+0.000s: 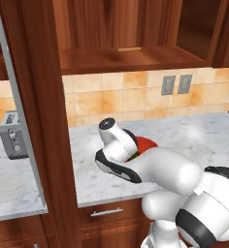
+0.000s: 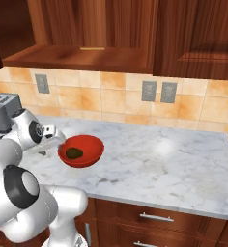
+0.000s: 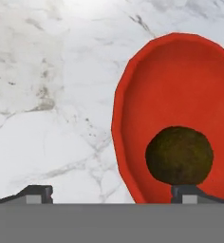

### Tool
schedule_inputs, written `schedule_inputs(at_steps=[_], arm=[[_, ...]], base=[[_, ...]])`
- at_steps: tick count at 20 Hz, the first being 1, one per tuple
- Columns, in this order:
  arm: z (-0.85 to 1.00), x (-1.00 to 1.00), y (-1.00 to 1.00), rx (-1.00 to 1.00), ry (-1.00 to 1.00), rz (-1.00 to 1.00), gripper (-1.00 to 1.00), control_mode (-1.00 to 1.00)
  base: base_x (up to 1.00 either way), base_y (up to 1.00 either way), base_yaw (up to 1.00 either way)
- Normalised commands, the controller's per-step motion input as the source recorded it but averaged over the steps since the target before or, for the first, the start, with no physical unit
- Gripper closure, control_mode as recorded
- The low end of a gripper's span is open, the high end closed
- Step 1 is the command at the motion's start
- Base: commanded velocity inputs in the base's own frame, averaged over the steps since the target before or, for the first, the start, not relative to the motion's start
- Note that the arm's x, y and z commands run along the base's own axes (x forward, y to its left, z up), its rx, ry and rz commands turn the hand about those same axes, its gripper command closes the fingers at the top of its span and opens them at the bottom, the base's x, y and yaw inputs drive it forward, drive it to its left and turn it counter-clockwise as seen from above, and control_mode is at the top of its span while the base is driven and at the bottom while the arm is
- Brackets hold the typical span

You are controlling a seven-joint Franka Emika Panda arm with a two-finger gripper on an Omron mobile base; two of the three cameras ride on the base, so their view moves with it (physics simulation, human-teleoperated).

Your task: Pick the avocado from the cabinet and place it in the bowl. Then pick the bowl and place it in the sink. Then turn on the sink facuet.

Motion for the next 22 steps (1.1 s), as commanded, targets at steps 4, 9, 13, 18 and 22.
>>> schedule_inputs(at_steps=[4, 9, 13, 18, 22], arm=[[-0.40, 0.04, -0.06, -0.03, 0.11, 0.00, -1.00, -1.00], [-0.27, 0.00, -0.29, 0.00, 0.02, 0.00, -1.00, -1.00], [-0.31, 0.00, -0.43, 0.00, 0.00, 0.00, -1.00, -1.00], [-0.37, -0.01, -0.35, 0.00, 0.00, 0.00, -1.00, -1.00], [-0.27, 0.00, -0.32, 0.00, 0.00, 0.00, -1.00, -1.00]], base=[[0.00, 0.00, 0.00], [0.00, 0.00, 0.00], [0.00, 0.00, 0.00], [0.00, 0.00, 0.00], [0.00, 0.00, 0.00]])
